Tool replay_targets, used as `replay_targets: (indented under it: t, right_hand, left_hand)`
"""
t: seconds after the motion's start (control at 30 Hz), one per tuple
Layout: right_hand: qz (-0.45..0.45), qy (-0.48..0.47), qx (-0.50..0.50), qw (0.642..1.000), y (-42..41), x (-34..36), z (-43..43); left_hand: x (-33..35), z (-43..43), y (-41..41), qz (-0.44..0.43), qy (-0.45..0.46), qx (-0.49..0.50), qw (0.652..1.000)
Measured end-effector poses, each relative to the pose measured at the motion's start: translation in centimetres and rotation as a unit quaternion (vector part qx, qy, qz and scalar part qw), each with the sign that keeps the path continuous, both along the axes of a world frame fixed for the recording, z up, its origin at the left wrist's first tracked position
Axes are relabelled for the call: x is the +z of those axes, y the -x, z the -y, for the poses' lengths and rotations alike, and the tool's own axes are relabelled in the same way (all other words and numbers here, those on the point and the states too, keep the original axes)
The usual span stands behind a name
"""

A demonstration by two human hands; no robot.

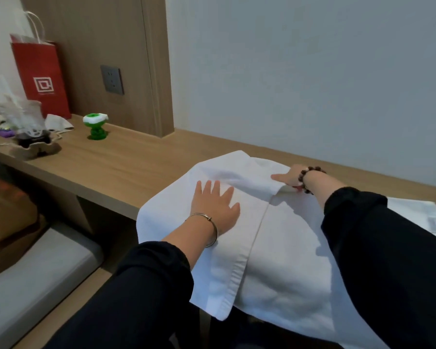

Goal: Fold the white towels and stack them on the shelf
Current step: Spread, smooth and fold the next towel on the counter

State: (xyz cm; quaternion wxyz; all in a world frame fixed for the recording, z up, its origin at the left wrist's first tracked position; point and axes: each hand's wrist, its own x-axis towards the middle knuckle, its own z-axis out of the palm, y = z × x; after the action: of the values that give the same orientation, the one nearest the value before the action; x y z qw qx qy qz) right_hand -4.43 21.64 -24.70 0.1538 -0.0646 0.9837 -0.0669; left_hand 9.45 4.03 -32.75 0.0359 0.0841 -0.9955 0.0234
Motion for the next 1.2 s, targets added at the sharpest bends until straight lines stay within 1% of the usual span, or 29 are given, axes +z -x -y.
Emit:
replay_targets:
  t: [0.03, 0.1, 0.17, 0.2, 0.23, 0.27, 0.3, 0.33, 0.37, 0.43, 0.5, 0.53, 0.6, 0.63, 0.67, 0.7, 0.73, 0.77, 0.8, 0.83, 0.87, 0.93, 0.97, 1.03, 1.07, 1.13, 1.2]
  right_hand:
    - [0.024, -0.051, 0.029, 0.998, 0.4, 0.2, 0.2]
    - [0.062, -0.116, 0.041, 0.990, 1.3, 0.6, 0.4]
    - [0.055, -0.135, 0.040, 0.988, 2.3, 0.8, 0.2]
    - [0.022, -0.116, 0.033, 0.992, 2.8, 0.9, 0.2]
    - [-0.037, -0.062, 0.014, 0.997, 3.3, 0.9, 0.3]
    - [-0.112, 0.004, -0.021, 0.994, 3.8, 0.9, 0.4]
    - [-0.193, 0.047, -0.053, 0.979, 4.2, 0.9, 0.5]
    - [-0.259, 0.058, -0.075, 0.961, 4.6, 0.9, 0.8]
    - [-0.287, 0.046, -0.086, 0.953, 5.0, 0.8, 1.1]
    - [-0.279, -0.012, -0.076, 0.957, 5.3, -0.1, 2.1]
    - [-0.289, -0.041, -0.050, 0.955, 5.3, -1.2, 3.3]
    - [-0.314, -0.040, -0.027, 0.948, 5.2, -1.4, 4.0]
    - [-0.356, 0.003, 0.020, 0.934, 4.8, -1.4, 5.1]
    - [-0.351, 0.030, 0.043, 0.935, 4.4, -1.5, 5.4]
    - [-0.325, 0.051, 0.068, 0.942, 4.1, -1.9, 5.5]
    - [-0.287, 0.051, 0.094, 0.952, 3.6, -2.9, 5.3]
    - [-0.243, 0.027, 0.116, 0.963, 3.0, -4.1, 4.8]
    - [-0.193, 0.005, 0.123, 0.974, 2.4, -5.4, 4.1]
    - [-0.150, 0.004, 0.117, 0.982, 2.0, -6.5, 3.5]
    - [-0.128, 0.016, 0.106, 0.986, 2.0, -7.3, 3.0]
    - [-0.126, 0.026, 0.099, 0.987, 2.2, -7.7, 2.9]
    - [-0.134, 0.022, 0.094, 0.986, 2.5, -7.9, 3.0]
    - [-0.134, 0.021, 0.092, 0.986, 2.6, -7.9, 3.2]
    - [-0.135, 0.024, 0.091, 0.986, 2.7, -8.0, 3.2]
    - [-0.135, 0.022, 0.094, 0.986, 2.6, -8.1, 3.1]
    - [-0.136, 0.019, 0.097, 0.986, 2.7, -8.1, 3.1]
    - [-0.136, 0.018, 0.101, 0.985, 2.9, -8.1, 3.1]
  left_hand:
    - [0.0, 0.0, 0.0, -0.002, 0.000, -0.002, 1.000]
    - [0.0, 0.0, 0.0, -0.004, -0.012, -0.006, 1.000]
    - [0.1, 0.0, -0.1, -0.003, -0.025, -0.019, 1.000]
    - [0.2, 0.0, -0.1, -0.004, -0.029, -0.031, 0.999]
    - [0.2, 0.0, -0.2, -0.005, -0.034, -0.047, 0.998]
    - [0.2, 0.0, -0.2, -0.004, -0.042, -0.062, 0.997]
    - [0.2, 0.0, -0.2, -0.002, -0.050, -0.073, 0.996]
    - [0.2, 0.1, -0.2, 0.001, -0.055, -0.081, 0.995]
    - [0.2, 0.1, -0.2, 0.005, -0.056, -0.084, 0.995]
    - [0.2, 0.2, -0.2, 0.014, -0.055, -0.081, 0.995]
    - [0.1, 0.3, -0.1, 0.021, -0.050, -0.079, 0.995]
    - [0.1, 0.3, 0.0, 0.024, -0.048, -0.079, 0.995]
    - [0.0, 0.4, 0.1, 0.028, -0.048, -0.082, 0.995]
    - [0.0, 0.4, 0.2, 0.029, -0.049, -0.082, 0.995]
    - [-0.1, 0.4, 0.3, 0.029, -0.051, -0.082, 0.995]
    - [-0.1, 0.5, 0.3, 0.029, -0.052, -0.080, 0.995]
    - [-0.1, 0.5, 0.2, 0.029, -0.053, -0.079, 0.995]
    - [-0.1, 0.5, 0.2, 0.030, -0.056, -0.079, 0.995]
    - [-0.1, 0.5, 0.1, 0.031, -0.065, -0.082, 0.994]
    - [0.0, 0.5, 0.1, 0.024, -0.081, -0.085, 0.993]
    - [0.2, 0.5, 0.3, 0.001, -0.107, -0.091, 0.990]
    - [1.2, 0.9, 1.1, -0.088, -0.166, -0.091, 0.978]
    - [2.0, 1.5, 2.0, -0.131, -0.183, -0.075, 0.971]
    - [3.4, 3.0, 4.3, -0.186, -0.170, -0.020, 0.968]
    - [4.0, 3.9, 5.5, -0.187, -0.155, 0.015, 0.970]
    - [4.7, 5.4, 7.8, -0.124, -0.144, 0.095, 0.977]
    - [4.7, 6.3, 9.7, -0.054, -0.182, 0.164, 0.968]
